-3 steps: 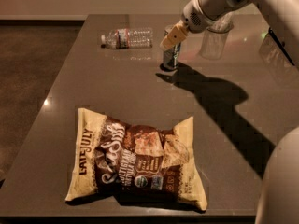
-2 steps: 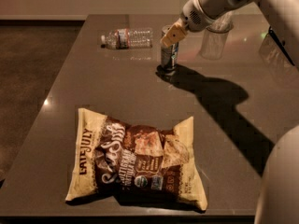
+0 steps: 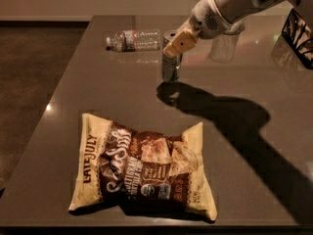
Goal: Move redbull can near brown chip bag
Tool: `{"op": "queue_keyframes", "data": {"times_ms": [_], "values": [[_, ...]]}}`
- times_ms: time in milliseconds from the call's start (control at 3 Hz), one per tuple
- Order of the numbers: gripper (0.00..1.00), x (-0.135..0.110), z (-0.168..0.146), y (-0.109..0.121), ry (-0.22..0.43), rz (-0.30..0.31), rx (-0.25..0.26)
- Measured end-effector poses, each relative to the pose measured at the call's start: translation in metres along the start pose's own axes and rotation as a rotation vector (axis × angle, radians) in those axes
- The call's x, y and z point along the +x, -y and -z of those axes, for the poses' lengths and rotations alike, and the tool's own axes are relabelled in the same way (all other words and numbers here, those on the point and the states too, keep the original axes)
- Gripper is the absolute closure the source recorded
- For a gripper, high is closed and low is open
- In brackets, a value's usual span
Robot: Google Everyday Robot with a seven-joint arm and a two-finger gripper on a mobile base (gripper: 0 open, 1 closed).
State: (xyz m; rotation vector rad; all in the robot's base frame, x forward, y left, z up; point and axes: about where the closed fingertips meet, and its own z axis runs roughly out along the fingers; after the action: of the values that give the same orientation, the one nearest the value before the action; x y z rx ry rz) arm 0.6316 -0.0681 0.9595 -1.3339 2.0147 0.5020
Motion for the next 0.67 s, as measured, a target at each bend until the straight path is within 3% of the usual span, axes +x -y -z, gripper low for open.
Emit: {"op": "queue_keyframes", "data": {"times_ms": [333,667], "values": [[1.00,-0.002,0.009,-0.075,0.018,0.116,-0.131],[1.00,0.000,0.014,-0.111,0.019,0.180,-0.188]]}}
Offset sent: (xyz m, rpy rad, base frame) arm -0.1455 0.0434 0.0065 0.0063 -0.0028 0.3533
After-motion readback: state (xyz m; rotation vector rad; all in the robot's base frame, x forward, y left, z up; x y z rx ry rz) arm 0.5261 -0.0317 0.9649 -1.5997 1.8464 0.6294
